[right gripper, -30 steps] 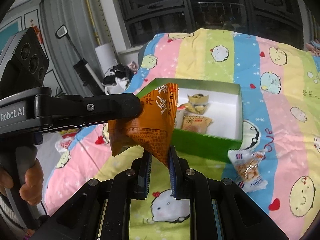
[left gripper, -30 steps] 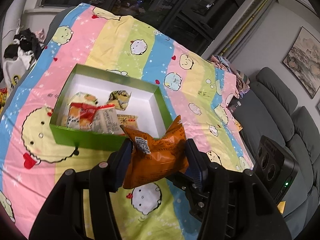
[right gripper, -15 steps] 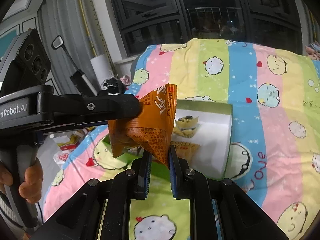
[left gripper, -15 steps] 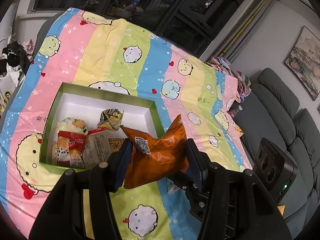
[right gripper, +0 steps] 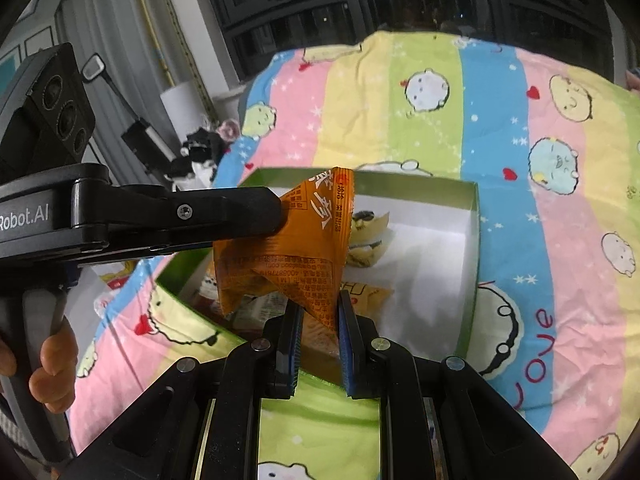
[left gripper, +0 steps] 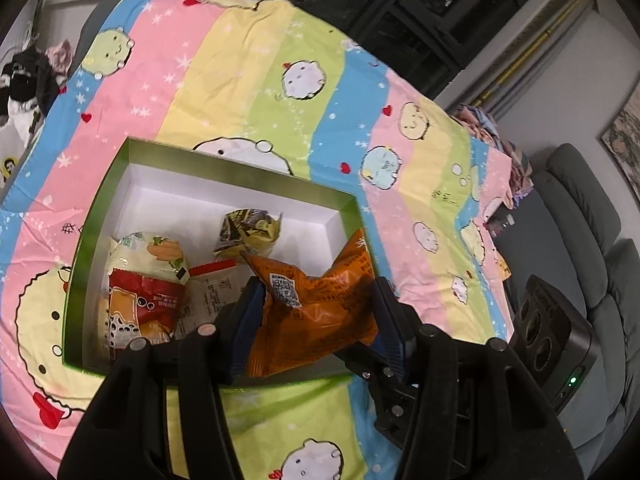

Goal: Organize snacks
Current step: 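Carry the orange bag over the green box and lower it inside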

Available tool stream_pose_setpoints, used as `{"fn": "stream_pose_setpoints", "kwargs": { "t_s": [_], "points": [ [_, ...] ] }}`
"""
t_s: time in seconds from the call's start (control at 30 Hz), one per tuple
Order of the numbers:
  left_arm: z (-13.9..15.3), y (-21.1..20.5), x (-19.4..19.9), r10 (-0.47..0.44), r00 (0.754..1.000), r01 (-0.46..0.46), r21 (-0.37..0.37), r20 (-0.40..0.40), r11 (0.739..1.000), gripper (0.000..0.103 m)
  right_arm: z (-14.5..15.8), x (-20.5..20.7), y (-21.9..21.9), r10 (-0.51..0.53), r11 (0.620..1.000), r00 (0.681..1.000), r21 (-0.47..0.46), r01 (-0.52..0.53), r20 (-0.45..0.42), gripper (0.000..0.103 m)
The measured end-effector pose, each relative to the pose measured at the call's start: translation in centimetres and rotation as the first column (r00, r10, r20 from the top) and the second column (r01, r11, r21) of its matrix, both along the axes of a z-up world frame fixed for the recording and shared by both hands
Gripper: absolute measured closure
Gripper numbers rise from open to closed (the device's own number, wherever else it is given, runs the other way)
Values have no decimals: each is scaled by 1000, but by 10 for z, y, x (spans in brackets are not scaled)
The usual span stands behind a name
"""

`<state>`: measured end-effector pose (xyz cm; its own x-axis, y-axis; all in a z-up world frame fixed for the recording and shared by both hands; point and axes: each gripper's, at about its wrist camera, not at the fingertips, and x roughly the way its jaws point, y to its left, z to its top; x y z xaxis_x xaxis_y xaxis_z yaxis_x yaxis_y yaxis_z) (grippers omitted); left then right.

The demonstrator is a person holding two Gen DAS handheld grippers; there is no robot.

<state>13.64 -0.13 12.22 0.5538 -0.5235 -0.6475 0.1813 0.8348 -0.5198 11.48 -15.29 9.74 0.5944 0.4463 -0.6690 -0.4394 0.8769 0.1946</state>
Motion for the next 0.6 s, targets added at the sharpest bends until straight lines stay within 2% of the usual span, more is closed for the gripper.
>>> {"fn": "stream_pose_setpoints", "kwargs": {
  "t_s": [0.6],
  "points": [
    [-35, 11, 24, 48, 995, -48, 4, -85, 999, 49, -31, 35, 19, -11, 996, 993, -86, 1, -114, 85]
  ]
}}
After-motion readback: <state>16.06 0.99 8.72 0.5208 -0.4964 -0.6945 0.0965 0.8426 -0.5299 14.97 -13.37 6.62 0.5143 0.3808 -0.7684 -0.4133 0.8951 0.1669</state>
